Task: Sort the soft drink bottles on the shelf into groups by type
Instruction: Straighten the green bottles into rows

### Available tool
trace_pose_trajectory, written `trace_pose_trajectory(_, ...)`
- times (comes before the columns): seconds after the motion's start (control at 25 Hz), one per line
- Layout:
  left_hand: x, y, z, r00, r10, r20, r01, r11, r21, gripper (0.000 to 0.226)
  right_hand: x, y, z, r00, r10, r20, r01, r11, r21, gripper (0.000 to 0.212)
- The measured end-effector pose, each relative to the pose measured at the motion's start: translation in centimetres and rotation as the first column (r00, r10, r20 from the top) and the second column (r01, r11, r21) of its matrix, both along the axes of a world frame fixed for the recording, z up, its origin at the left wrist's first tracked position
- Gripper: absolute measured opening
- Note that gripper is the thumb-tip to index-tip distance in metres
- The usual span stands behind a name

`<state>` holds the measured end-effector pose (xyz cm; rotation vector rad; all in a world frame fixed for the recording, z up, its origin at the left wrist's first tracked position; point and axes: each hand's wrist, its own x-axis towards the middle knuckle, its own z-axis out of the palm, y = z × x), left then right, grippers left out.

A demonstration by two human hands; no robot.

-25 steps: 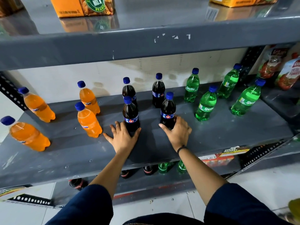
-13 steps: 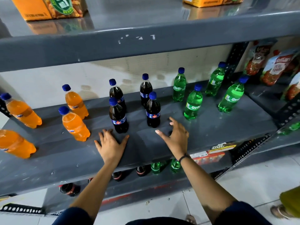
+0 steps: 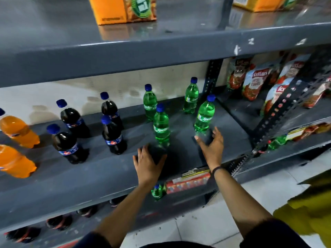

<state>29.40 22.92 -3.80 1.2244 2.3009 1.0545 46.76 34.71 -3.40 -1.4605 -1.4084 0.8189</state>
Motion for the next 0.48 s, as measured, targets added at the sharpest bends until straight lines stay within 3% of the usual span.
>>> trace_pose_trajectory(0.16,0.9,5.6,0.3,0.993,0.116,0.032,-0.117,0.992,0.04,0.071,1.1,3.6,-0.1,0.987,0.111,0.118,-0.111,0.994,-0.002,0.088)
trace_pose_trajectory(0.48,1.4,7.6,-0.5,0.947,0.315,-0.057,-0.309,0.947,0.09,0.059,0.2,5.8,-0.8,0.953,0.061,0.297,-0.078,0.996,0.044,0.061)
